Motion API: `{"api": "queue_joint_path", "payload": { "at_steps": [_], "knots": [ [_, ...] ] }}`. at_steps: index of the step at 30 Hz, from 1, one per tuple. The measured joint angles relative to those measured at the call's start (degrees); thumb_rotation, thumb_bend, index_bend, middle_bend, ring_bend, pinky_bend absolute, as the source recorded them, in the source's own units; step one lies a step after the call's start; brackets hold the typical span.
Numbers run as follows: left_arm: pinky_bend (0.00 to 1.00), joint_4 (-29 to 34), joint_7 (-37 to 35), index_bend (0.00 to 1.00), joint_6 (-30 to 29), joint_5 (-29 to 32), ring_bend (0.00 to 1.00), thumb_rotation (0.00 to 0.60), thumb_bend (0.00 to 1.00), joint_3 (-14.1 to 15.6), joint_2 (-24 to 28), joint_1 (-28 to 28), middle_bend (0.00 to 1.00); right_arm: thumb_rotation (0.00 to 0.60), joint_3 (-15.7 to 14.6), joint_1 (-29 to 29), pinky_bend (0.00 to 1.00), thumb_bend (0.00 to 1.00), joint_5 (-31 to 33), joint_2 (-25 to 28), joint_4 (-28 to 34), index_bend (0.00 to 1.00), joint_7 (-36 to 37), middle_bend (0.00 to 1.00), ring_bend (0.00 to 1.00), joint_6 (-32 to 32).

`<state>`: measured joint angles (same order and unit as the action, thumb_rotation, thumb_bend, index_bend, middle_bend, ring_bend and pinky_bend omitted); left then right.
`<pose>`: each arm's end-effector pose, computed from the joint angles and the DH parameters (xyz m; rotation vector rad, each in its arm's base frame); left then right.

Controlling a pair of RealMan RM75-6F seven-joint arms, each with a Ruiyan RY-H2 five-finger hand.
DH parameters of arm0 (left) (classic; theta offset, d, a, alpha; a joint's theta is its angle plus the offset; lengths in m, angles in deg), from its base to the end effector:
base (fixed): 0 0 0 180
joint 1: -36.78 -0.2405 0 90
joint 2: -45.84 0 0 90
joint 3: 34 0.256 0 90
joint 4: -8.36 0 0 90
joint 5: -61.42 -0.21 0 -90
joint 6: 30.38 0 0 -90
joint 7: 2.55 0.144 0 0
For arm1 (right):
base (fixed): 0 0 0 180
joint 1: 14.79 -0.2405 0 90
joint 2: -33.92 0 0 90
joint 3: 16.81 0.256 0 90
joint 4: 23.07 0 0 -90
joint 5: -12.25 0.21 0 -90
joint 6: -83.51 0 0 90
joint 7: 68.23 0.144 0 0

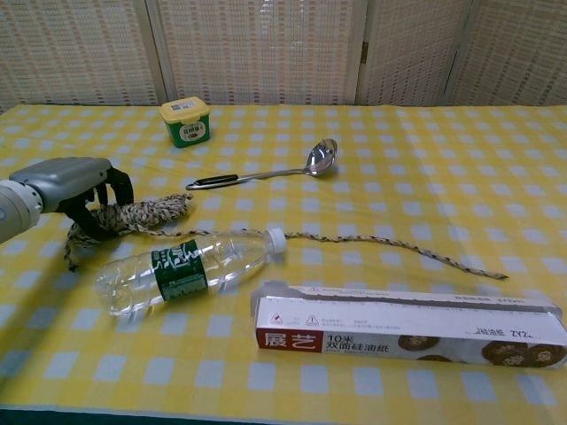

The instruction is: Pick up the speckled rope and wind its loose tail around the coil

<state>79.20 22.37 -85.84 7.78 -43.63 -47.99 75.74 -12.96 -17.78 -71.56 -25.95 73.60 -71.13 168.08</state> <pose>-0.2266 0.3586 -0.0198 -1.6679 -0.9772 -0.6663 -0.3109 -0.1737 0.1787 1.3502 -0.8947 0.8365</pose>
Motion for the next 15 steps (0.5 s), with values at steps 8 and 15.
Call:
{"api": "queue_joint_path", "payload": {
  "at_steps": [8,15],
  "knots": [
    [0.42,-0.31,-1.24,0.48,0.77,-0.59,0.44,0.600,0.37,0.00,-0.02,-0.15,0.45,0.529,0.00,0.04,0.00,0.24,0.08,0.05,0.20,0.00,-0.20,0.00,0.00,-0.01],
    [0.59,-1.10,-3.72,0.57,0.77,-2.05,0.52,0.600,0.44,-0.13,-0.28,-0.42,0.54,0.535,-0.01,0.09,0.00,0.23,0.10,0.01,0.23,0.00,-0.28,0.00,0.00,0.04]
  ]
}}
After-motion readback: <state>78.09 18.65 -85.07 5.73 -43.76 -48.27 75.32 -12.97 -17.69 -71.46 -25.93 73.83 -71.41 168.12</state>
